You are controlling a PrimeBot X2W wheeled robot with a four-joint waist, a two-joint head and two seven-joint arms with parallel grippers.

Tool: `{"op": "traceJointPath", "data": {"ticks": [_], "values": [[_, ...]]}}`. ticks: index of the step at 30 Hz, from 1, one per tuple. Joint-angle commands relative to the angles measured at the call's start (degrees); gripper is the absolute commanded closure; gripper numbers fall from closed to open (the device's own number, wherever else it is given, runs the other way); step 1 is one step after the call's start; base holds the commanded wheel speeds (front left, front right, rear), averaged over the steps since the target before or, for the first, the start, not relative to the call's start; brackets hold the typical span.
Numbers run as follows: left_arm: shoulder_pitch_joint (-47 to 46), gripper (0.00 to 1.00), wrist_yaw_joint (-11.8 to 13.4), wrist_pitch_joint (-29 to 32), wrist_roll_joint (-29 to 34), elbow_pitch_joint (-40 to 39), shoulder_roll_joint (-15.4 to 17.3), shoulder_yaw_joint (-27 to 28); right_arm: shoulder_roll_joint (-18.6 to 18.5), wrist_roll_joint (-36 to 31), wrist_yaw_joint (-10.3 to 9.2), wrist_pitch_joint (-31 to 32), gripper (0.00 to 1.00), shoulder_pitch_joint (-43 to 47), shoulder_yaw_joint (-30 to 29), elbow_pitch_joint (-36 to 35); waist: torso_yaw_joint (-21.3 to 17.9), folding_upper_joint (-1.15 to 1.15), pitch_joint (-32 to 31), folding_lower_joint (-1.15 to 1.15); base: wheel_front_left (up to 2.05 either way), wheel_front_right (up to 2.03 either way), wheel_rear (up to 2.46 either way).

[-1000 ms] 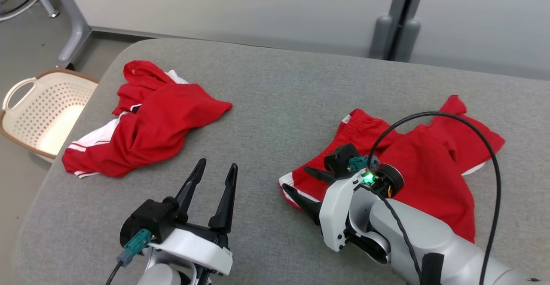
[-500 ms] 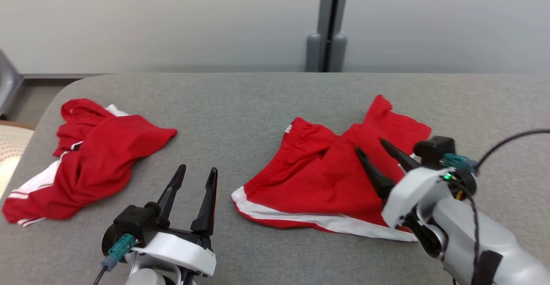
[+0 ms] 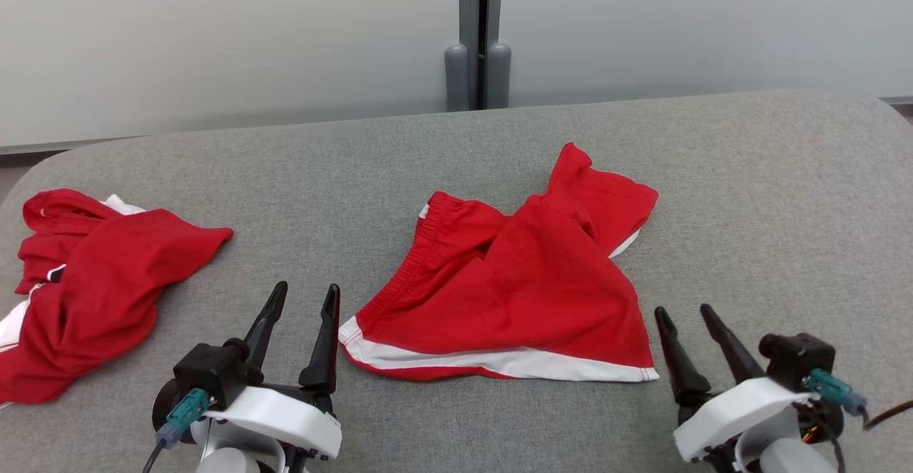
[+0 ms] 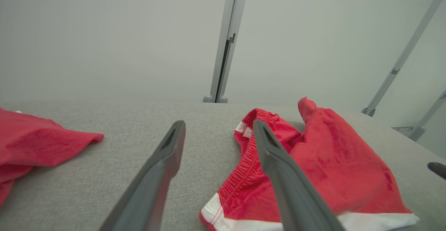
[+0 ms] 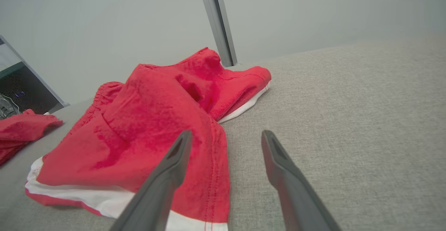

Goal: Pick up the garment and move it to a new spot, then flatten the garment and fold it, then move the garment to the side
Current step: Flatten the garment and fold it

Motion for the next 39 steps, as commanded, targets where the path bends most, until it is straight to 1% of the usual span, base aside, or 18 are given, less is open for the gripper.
{"op": "traceJointPath", "data": {"ticks": [1, 5, 8, 11, 15, 18, 22, 29, 36, 37, 38, 39], "values": [[-1.0, 0.0, -0.3, 0.0, 0.3, 0.3, 0.2, 0.1, 0.8, -1.0, 0.0, 0.0, 0.0, 1.0, -0.4, -0.6, -0.1, 0.0, 0.2, 0.0, 0.0, 0.0, 0.0], [-1.5, 0.0, -0.5, 0.0, 1.7, 1.8, 0.2, -0.2, 2.6, -4.8, 0.0, 0.0, 0.0, 2.4, -3.9, -2.1, -0.4, 0.0, 0.6, 0.0, 0.0, 0.0, 0.0], [-2.1, 0.0, -0.6, 0.0, 3.3, 5.1, 0.3, -1.1, 3.8, -6.5, 0.0, 0.0, 0.0, 3.1, -5.4, -2.7, -0.6, 0.0, 0.6, 0.0, 0.0, 0.0, 0.0], [-3.5, 0.0, -0.9, 0.0, 5.1, 10.3, 1.9, -3.4, 4.6, -7.8, 0.0, 0.1, 0.0, 3.3, -6.8, -3.0, -0.9, 0.0, 0.9, 0.0, 0.0, 0.0, 0.0], [-5.9, 0.0, -0.9, 0.0, 5.5, 16.1, 3.2, -5.8, 5.5, -8.8, 0.0, 0.4, 0.0, 4.2, -8.0, -3.1, -1.2, 0.0, 1.4, 0.0, 0.0, 0.0, 0.0], [-8.3, 0.0, -0.8, 0.0, 4.8, 19.3, 4.0, -7.8, 5.9, -9.5, 0.0, 0.9, 0.0, 4.0, -8.3, -3.5, -1.5, 0.0, 1.9, 0.0, 0.0, 0.0, 0.0], [-10.9, 0.0, -0.8, 0.0, 3.6, 22.0, 6.0, -11.6, 6.3, -10.1, 0.0, 1.4, 0.0, 3.7, -9.2, -3.8, -2.0, 0.0, 2.6, 0.0, 0.0, 0.0, 0.0], [-14.5, 0.0, -0.9, 0.1, -0.7, 25.7, 8.8, -19.6, 7.0, -10.7, 0.0, 1.8, 0.0, 3.5, -9.8, -4.1, -2.7, 0.0, 3.5, 0.0, 0.0, 0.0, 0.0], [-16.7, 0.0, -0.9, 0.0, -4.9, 27.2, 10.2, -23.4, 7.4, -11.1, 0.0, 1.9, 0.0, 3.3, -10.2, -3.8, -3.2, 0.0, 4.1, 0.0, 0.0, 0.0, 0.0], [-16.7, 0.06, -0.9, 0.0, -5.3, 27.1, 10.3, -24.2, 7.4, -11.0, 0.0, 1.9, 0.0, 3.2, -10.3, -3.7, -3.2, 0.0, 4.2, 0.0, 0.0, 0.0, 0.0], [-16.7, 0.06, -0.9, 0.0, -5.3, 27.1, 10.3, -24.2, 7.4, -11.0, 0.0, 1.9, 0.0, 3.2, -10.3, -3.7, -3.2, 0.0, 4.2, 0.0, 0.0, 0.0, 0.0], [-16.6, 0.58, -0.9, 0.0, -5.8, 27.0, 10.4, -25.0, 7.4, -11.1, 0.0, 1.9, 0.0, 3.2, -10.4, -3.7, -3.3, 0.0, 4.2, 0.0, 0.0, 0.0, 0.0]]}}
